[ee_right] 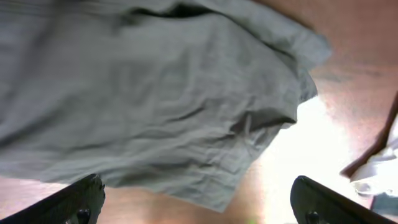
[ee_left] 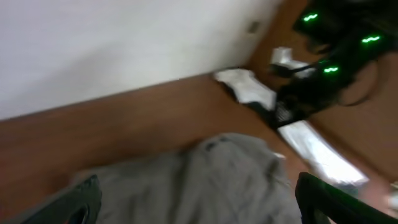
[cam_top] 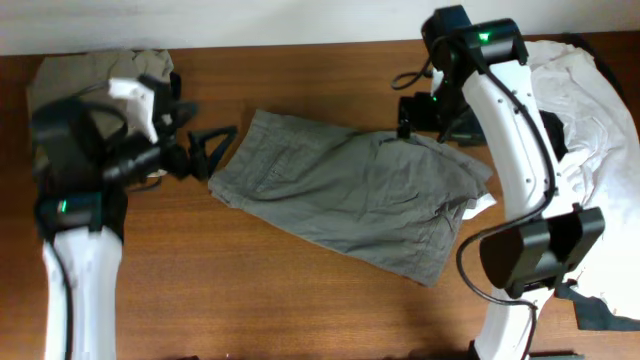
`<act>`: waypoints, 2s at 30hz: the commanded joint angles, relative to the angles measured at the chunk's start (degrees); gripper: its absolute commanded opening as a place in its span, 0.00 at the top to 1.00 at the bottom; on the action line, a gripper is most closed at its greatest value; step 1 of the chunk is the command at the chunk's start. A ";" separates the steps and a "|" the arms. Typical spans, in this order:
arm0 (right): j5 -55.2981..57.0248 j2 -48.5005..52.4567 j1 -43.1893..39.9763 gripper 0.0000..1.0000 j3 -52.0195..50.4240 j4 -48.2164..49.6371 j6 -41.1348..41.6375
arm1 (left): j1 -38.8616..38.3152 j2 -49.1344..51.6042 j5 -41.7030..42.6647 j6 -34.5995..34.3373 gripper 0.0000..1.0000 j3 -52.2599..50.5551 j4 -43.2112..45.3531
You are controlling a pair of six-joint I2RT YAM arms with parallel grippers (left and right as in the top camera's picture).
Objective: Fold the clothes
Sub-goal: 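Grasp the left and right edges of the grey shorts with both grippers, then pull the shorts apart with both grippers to flatten them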
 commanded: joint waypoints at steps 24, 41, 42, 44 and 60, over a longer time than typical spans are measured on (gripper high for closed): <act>-16.72 -0.07 -7.15 0.96 -40.79 20.65 -7.15 | -23.54 25.05 -57.72 1.79 0.99 2.78 -6.58; -16.24 -0.04 -6.34 0.96 -57.11 33.09 -3.41 | -21.51 39.95 -54.95 2.43 0.99 2.78 -8.31; -14.45 -0.04 -6.49 0.96 -57.07 33.40 -2.73 | -21.44 40.35 -55.01 1.90 0.99 2.78 -9.09; -12.26 -0.04 -7.04 0.96 -57.02 34.58 -2.34 | -21.14 40.76 -57.31 -1.25 0.99 2.78 -10.40; -9.33 -0.04 -12.46 0.92 -51.36 49.13 -2.80 | -18.34 40.63 -68.26 -30.08 0.99 2.78 -31.34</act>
